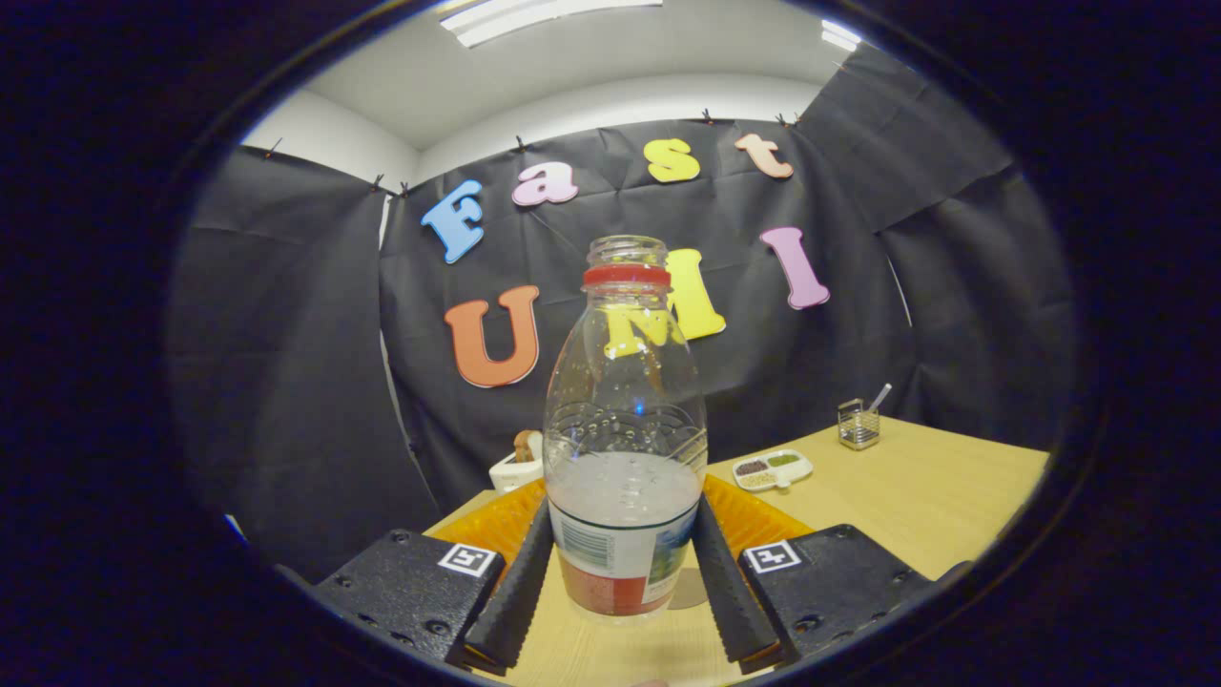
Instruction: Take the bottle from table, then pour the juice into the cup, finally place the bottle on the coaster
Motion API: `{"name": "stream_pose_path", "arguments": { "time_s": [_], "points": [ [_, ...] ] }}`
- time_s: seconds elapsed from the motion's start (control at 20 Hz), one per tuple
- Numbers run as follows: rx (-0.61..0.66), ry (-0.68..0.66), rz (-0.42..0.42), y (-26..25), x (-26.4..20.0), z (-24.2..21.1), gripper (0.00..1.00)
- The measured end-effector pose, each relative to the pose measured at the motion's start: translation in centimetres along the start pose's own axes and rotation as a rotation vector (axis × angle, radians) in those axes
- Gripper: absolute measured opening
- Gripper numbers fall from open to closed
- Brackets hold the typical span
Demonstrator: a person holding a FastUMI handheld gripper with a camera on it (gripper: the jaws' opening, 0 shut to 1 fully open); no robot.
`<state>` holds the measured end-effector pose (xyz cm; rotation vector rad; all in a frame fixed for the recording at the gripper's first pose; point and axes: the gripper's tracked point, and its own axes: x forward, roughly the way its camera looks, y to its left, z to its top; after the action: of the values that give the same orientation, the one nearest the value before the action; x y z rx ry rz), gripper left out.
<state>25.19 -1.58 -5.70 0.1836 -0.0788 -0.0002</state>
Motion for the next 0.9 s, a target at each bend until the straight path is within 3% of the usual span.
{"name": "stream_pose_path", "arguments": {
  "time_s": [0.3,0.9],
  "points": [
    [-0.146,0.016,-0.118,-2.3,3.8,-1.6,0.8],
    [-0.187,0.132,-0.109,-4.4,11.3,-14.2,0.81]
  ]
}}
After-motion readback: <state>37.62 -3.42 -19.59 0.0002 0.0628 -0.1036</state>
